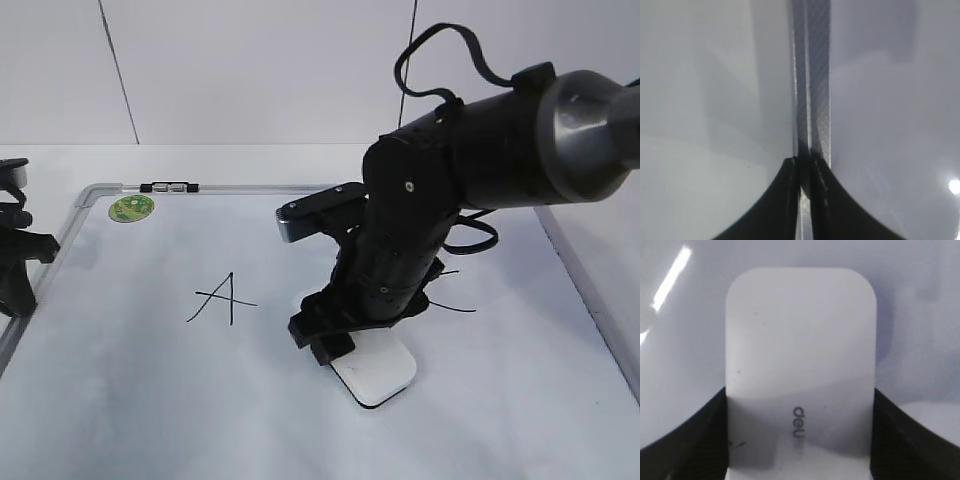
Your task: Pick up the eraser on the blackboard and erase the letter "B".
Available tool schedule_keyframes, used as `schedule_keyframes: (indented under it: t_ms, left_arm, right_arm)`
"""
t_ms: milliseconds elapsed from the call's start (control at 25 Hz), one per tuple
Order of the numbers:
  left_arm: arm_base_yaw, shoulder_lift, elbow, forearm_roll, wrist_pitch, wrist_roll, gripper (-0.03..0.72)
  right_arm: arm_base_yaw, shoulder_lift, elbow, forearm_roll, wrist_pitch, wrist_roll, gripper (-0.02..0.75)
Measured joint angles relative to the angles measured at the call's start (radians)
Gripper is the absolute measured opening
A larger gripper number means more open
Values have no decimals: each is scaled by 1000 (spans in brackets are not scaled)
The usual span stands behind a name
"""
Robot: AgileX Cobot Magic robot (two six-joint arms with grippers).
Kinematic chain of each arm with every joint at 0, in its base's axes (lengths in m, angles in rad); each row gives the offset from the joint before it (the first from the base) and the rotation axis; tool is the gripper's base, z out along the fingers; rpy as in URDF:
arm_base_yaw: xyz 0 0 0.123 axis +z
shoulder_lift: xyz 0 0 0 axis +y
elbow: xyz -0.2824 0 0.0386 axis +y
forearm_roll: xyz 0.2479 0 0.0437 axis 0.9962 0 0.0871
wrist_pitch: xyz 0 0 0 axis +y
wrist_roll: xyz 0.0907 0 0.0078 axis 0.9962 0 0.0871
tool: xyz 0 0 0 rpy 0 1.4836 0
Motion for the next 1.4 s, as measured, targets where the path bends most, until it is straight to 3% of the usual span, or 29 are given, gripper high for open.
schedule_keyframes:
  t_ms: [960,1160,1400]
  left_arm:
    - [0,2,0,-12,3,0,13]
    - [0,2,-2,-6,17,0,13]
    - [0,2,-3,1,30,-2,13]
  right_arm:
    - [-14,0,-3,19,10,8,516]
    - [43,0,-3,12,8,-8,516]
    - [205,0,-3,36,14,-12,516]
